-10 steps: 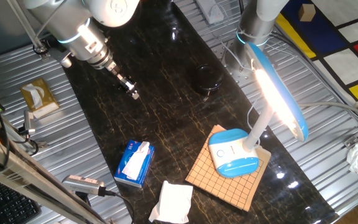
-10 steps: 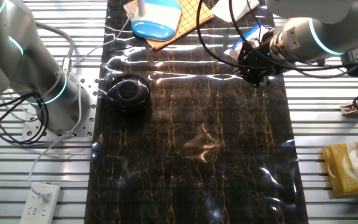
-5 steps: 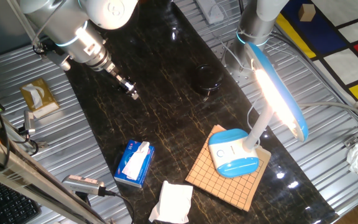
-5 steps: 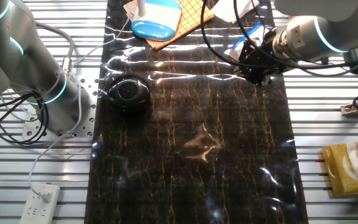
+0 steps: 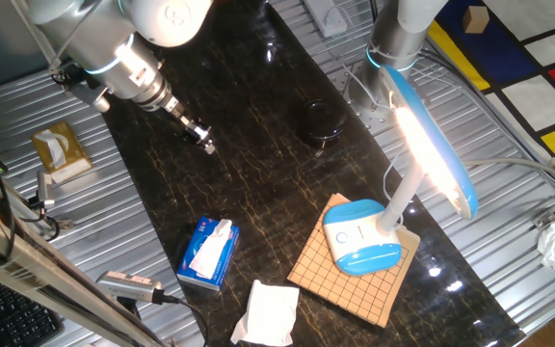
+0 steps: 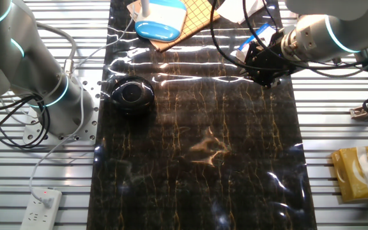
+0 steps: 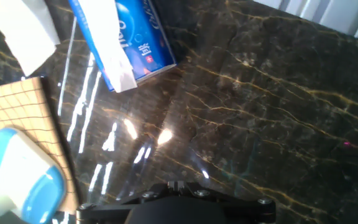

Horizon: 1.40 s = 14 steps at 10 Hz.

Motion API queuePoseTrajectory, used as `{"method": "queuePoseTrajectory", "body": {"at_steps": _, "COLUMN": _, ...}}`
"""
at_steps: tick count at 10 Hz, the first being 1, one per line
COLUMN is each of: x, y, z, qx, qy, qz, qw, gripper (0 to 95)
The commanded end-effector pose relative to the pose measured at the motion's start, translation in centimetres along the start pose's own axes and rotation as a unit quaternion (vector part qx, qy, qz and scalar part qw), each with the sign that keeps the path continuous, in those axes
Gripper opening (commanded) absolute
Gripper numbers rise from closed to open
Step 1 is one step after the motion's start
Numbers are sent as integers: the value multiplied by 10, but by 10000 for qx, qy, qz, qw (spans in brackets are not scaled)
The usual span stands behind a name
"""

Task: Turn off the desk lamp by pressing the button

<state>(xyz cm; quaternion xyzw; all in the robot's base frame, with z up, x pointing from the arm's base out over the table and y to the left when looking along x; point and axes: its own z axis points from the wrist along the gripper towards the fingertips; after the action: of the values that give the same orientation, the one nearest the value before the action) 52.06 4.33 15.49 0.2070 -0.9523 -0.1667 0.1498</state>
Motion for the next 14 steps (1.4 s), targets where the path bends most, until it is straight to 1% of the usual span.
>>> {"method": "queuePoseTrajectory", "body": {"at_steps": 1, "x": -5, "y": 22, "z": -5, "qx": -124, "qy": 110, "qz": 214, "qw": 9996, "gripper": 0}}
{"method": "queuePoseTrajectory", "body": {"at_steps": 2, "x": -5, "y": 45, "z": 7, "qx": -108, "qy": 76, "qz": 448, "qw": 9989, "gripper": 0}}
{"method": "queuePoseTrajectory", "body": {"at_steps": 4, "x": -2, "y": 83, "z": 39, "qx": -20, "qy": -97, "qz": 696, "qw": 9975, "gripper": 0}}
{"method": "queuePoseTrajectory", "body": {"at_steps": 5, "x": -2, "y": 98, "z": 50, "qx": -11, "qy": -140, "qz": 763, "qw": 9970, "gripper": 0}}
{"method": "queuePoseTrajectory", "body": {"at_steps": 6, "x": -2, "y": 116, "z": 66, "qx": -12, "qy": -162, "qz": 839, "qw": 9963, "gripper": 0}}
{"method": "queuePoseTrajectory", "body": {"at_steps": 7, "x": -3, "y": 130, "z": 79, "qx": -25, "qy": -181, "qz": 931, "qw": 9955, "gripper": 0}}
{"method": "queuePoseTrajectory", "body": {"at_steps": 8, "x": -3, "y": 138, "z": 87, "qx": -18, "qy": -209, "qz": 972, "qw": 9950, "gripper": 0}}
{"method": "queuePoseTrajectory", "body": {"at_steps": 10, "x": 0, "y": 175, "z": 132, "qx": 1, "qy": -313, "qz": 1119, "qw": 9932, "gripper": 0}}
{"method": "queuePoseTrajectory", "body": {"at_steps": 11, "x": 0, "y": 177, "z": 139, "qx": -1, "qy": -319, "qz": 1038, "qw": 9941, "gripper": 0}}
{"method": "queuePoseTrajectory", "body": {"at_steps": 12, "x": 0, "y": 175, "z": 143, "qx": -52, "qy": -350, "qz": 1069, "qw": 9936, "gripper": 0}}
{"method": "queuePoseTrajectory", "body": {"at_steps": 13, "x": 0, "y": 174, "z": 145, "qx": -78, "qy": -367, "qz": 1080, "qw": 9934, "gripper": 0}}
{"method": "queuePoseTrajectory", "body": {"at_steps": 14, "x": 0, "y": 173, "z": 149, "qx": -72, "qy": -394, "qz": 1102, "qw": 9931, "gripper": 0}}
